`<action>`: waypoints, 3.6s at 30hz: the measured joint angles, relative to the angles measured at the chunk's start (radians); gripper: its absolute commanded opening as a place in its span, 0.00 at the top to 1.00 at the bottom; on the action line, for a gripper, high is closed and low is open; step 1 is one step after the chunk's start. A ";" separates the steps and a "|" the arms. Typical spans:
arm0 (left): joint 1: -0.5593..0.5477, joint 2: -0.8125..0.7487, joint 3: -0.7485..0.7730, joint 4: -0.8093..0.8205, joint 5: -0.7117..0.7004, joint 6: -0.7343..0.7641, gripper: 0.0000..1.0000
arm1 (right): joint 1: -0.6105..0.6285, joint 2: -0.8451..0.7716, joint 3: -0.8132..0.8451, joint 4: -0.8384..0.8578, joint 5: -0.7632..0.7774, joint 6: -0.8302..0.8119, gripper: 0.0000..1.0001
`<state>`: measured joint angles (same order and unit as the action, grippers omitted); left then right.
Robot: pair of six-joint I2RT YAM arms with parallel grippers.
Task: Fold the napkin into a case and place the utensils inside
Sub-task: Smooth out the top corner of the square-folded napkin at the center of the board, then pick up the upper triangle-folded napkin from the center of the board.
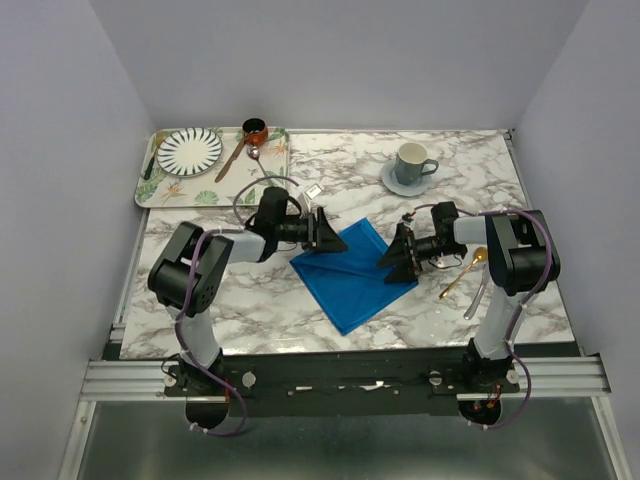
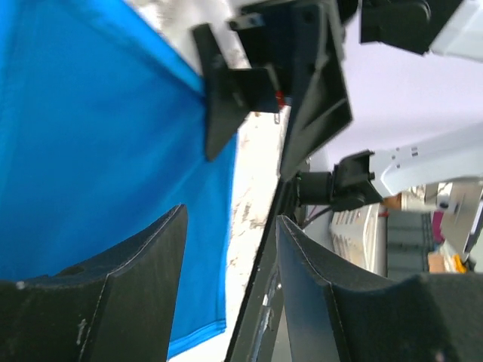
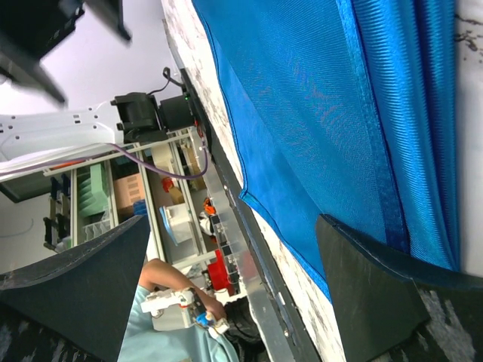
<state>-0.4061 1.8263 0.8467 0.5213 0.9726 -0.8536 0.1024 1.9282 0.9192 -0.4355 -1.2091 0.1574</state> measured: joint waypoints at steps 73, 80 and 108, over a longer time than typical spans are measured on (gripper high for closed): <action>-0.248 0.039 0.364 -0.990 -0.773 1.144 0.75 | 0.041 -0.220 0.170 -0.275 0.538 -0.165 0.34; -0.344 -0.072 0.249 -1.114 -0.734 1.081 0.64 | 0.041 -0.184 0.202 -0.317 0.553 -0.240 0.29; -0.282 0.132 0.713 -1.085 -0.263 1.388 0.29 | -0.070 -0.116 0.188 -0.513 0.466 -0.417 0.19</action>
<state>-0.6876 1.9587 1.5600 -0.5640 0.7097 0.5343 0.0326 1.8126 1.1076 -0.9489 -0.7433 -0.2600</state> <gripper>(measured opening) 0.719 0.814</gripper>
